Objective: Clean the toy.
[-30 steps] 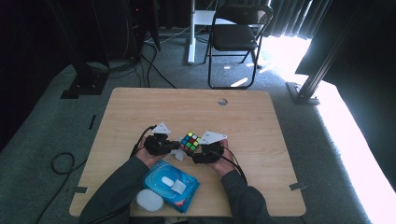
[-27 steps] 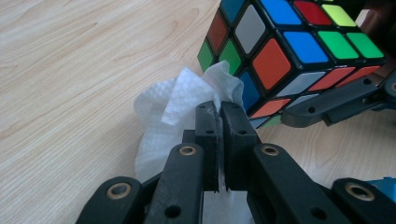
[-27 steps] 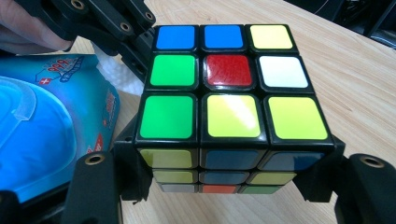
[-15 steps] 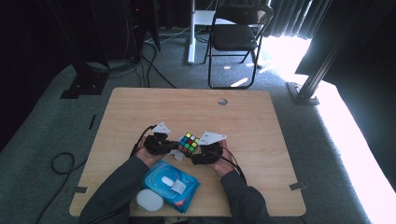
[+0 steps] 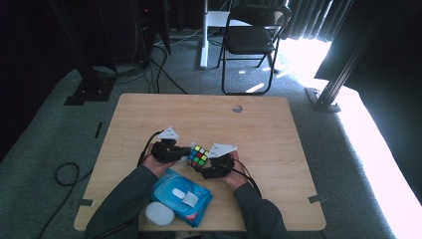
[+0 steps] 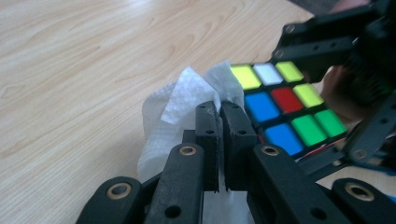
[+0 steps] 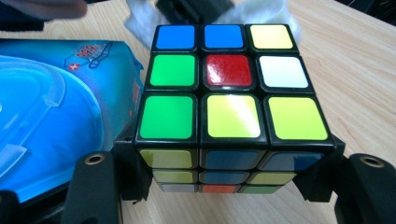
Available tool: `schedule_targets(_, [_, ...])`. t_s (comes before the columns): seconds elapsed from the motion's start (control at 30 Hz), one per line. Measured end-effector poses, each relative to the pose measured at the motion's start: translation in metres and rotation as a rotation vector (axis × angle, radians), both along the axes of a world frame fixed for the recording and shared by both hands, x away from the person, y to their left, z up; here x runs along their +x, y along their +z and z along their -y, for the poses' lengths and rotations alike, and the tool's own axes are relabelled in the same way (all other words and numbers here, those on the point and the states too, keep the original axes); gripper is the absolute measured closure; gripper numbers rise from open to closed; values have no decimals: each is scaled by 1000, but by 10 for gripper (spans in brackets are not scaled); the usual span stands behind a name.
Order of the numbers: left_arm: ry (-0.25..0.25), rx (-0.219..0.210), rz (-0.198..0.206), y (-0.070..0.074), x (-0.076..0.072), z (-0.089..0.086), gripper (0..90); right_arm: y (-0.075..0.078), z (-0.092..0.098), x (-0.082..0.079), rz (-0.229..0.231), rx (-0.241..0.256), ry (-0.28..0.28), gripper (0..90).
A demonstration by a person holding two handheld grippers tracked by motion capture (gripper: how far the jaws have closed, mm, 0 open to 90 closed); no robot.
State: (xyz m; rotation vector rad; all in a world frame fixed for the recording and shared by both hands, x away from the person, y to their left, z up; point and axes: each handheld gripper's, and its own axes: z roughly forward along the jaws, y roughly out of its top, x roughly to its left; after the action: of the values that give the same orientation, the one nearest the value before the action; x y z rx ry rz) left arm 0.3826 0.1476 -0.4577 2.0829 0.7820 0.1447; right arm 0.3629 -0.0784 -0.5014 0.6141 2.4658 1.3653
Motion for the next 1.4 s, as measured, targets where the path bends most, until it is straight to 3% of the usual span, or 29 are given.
schedule_targets(0.2, [6,-17,10,2,0,0,864,0,0,0,-1,-2,6,342])
schedule_targets(0.47, [11,-30,-12,-2,5,0,864,2,-3,-3,4,-7,26,342])
schedule_targets(0.63, [1,11,-30,-8,5,2,864,5,0,-3,9,5,33,342])
schedule_targets(0.97, [-13,52,-26,-10,4,4,864,9,4,-2,16,17,29,342])
schedule_targets(1.17, [-16,120,-3,-14,2,9,857,12,10,2,19,36,-10,341])
schedule_targets(1.3, [8,224,5,-20,7,13,832,12,12,3,21,37,-25,342])
schedule_targets(1.4, [22,279,-3,-25,12,15,817,12,13,4,20,37,-34,342])
